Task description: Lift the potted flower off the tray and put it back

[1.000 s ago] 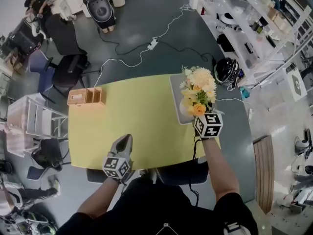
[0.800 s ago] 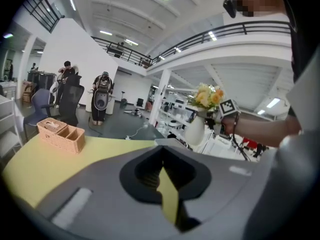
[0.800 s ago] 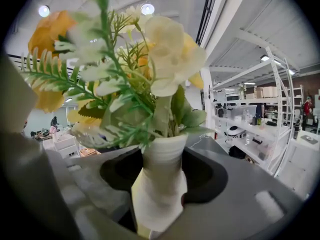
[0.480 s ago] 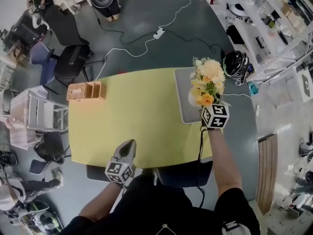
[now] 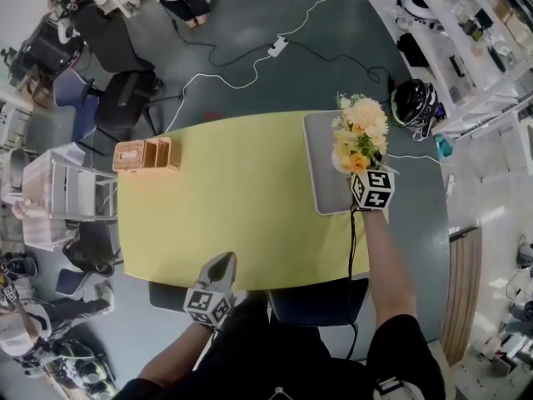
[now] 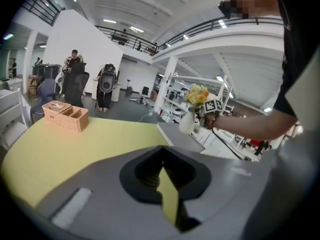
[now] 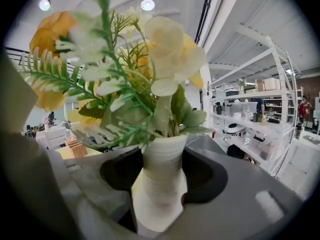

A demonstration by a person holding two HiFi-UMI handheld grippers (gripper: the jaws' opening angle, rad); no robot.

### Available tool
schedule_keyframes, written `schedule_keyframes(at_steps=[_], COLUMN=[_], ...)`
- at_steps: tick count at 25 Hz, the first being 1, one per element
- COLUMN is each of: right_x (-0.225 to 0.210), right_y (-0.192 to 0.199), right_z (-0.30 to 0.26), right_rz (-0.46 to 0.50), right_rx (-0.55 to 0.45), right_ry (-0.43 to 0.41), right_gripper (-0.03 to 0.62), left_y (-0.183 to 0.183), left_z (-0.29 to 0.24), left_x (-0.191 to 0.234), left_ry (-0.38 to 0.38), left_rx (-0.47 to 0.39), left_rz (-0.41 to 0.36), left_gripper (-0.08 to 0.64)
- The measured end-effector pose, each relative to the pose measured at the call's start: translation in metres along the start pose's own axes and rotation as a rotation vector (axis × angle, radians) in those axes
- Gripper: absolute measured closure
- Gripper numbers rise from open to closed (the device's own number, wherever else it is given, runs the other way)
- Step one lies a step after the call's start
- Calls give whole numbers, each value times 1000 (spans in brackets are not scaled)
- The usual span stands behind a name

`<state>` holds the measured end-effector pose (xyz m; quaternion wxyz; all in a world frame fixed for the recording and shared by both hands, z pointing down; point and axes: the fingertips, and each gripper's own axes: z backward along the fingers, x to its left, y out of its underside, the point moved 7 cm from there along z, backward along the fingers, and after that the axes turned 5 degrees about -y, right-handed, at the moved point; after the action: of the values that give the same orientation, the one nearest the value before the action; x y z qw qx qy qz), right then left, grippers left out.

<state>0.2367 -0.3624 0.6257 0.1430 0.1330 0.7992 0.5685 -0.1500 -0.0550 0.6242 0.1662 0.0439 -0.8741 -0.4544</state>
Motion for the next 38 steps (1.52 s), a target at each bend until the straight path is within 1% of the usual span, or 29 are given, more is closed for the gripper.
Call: schedule_keyframes(at_steps=[7,15,22,32,38], right_x=[-14,-16,-20,-20,-19], right_y=[32,55,64,68,74], right_z=[-23,-33,-36,-35,-34], right_rz=[-11,-9,-16,-17,-24], right_rx=[3,9,7,-42,-41], right_ry=[6,13,18,30,31], right_gripper=[350,350,350,345,337], left_y=[10,21,18,12,12], left_z=[-4,-5,-7,-8,-8], left_x=[7,13,10,10,10], left_ry=[-28,-42,-41,-48,-46], left_rx=[29,48,58,39,50], left_rz=[5,9,5,-17,-10], left_gripper=[552,552,552,552,552])
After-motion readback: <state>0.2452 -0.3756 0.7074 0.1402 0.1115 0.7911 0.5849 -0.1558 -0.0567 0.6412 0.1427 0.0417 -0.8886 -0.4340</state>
